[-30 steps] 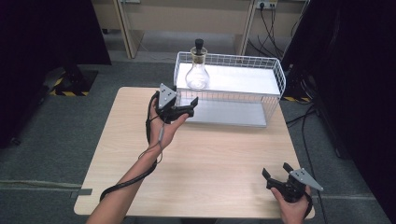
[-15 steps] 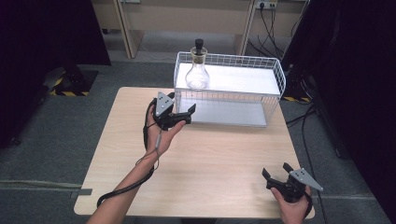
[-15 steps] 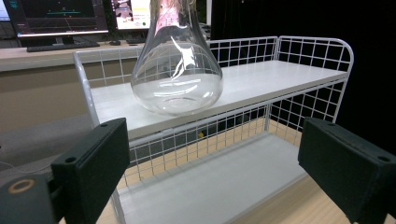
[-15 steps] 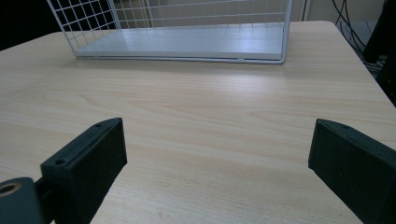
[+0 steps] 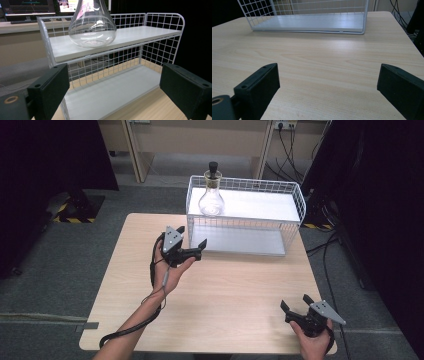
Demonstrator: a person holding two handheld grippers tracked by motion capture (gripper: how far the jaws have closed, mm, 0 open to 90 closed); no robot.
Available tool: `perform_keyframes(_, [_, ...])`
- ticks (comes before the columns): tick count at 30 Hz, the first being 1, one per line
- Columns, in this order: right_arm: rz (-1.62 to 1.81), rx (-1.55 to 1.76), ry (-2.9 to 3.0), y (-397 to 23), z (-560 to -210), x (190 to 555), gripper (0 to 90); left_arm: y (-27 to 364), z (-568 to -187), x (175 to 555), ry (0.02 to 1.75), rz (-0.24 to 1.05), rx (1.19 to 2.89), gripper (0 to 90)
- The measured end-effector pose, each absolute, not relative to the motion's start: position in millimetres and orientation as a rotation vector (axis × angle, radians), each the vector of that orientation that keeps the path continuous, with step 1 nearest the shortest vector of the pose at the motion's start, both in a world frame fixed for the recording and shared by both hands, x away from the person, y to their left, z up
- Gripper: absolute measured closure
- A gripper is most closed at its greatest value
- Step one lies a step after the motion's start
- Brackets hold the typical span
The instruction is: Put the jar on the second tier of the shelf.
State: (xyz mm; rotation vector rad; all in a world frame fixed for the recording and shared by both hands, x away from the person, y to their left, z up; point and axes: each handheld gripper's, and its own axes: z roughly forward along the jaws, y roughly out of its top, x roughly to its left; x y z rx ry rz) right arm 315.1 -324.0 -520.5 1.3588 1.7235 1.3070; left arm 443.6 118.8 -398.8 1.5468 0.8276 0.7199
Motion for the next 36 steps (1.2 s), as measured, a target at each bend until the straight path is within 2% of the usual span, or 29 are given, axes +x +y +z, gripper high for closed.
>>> perform_keyframes(36, [1.306,1.354,1.724,-324,-521,315,4.6,144,-441,413,0.842,0.687,1.586,8.7])
